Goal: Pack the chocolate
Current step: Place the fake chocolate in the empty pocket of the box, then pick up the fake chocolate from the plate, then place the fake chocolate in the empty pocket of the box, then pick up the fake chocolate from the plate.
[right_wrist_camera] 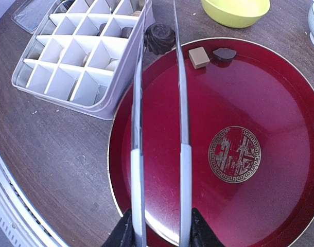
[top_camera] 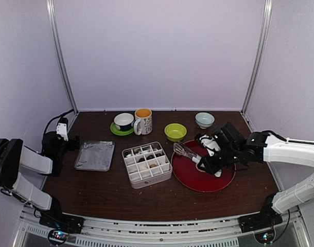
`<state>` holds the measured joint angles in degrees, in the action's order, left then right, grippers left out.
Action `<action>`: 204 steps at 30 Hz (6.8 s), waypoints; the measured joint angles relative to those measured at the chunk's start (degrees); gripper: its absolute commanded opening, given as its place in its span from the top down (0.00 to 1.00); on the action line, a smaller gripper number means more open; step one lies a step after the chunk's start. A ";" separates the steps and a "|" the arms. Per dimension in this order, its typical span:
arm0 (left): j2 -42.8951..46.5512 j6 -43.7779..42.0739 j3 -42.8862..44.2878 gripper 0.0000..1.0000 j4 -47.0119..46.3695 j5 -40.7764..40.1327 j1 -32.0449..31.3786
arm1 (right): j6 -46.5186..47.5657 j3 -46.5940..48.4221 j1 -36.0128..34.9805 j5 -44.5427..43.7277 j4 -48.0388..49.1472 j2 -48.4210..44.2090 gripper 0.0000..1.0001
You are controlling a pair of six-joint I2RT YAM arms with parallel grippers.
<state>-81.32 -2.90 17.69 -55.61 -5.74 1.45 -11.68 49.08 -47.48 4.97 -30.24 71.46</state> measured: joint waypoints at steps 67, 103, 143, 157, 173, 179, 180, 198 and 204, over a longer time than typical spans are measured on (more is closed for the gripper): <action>0.00 0.00 0.00 0.02 -0.02 0.00 0.00 | 0.52 -0.68 -3.15 -7.10 -1.62 -3.30 0.62; 0.00 0.00 0.00 0.02 -0.02 0.00 0.00 | 1.09 4.55 4.13 -1.25 -2.91 14.45 0.60; 0.00 0.00 0.02 0.02 -0.02 0.00 0.00 | 7.93 5.09 -5.86 13.66 -4.28 6.03 0.75; 0.00 0.02 0.02 0.02 0.00 0.02 0.00 | 7.87 7.04 -6.86 12.50 -4.81 9.35 0.67; 0.00 0.00 0.02 0.02 0.00 0.00 0.00 | 6.86 7.61 -6.75 6.60 -3.76 7.61 0.64; 0.00 0.00 0.02 0.02 0.00 0.02 0.00 | 5.25 5.64 -3.41 1.09 -0.50 2.08 0.62; 0.00 0.00 0.02 0.02 0.00 0.00 0.00 | 5.05 5.31 -2.75 0.48 -0.13 1.75 0.62; 0.00 0.37 0.02 0.02 0.00 -0.04 0.00 | 3.76 -0.39 4.72 -2.16 1.31 6.97 0.59; 0.00 0.44 0.07 0.02 0.00 -0.04 0.00 | 3.26 -0.37 7.45 -1.97 1.46 11.54 0.56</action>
<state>-81.32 -2.46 17.76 -55.61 -5.78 1.45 -8.43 48.71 -40.03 3.01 -28.77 83.00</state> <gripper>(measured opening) 0.978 0.432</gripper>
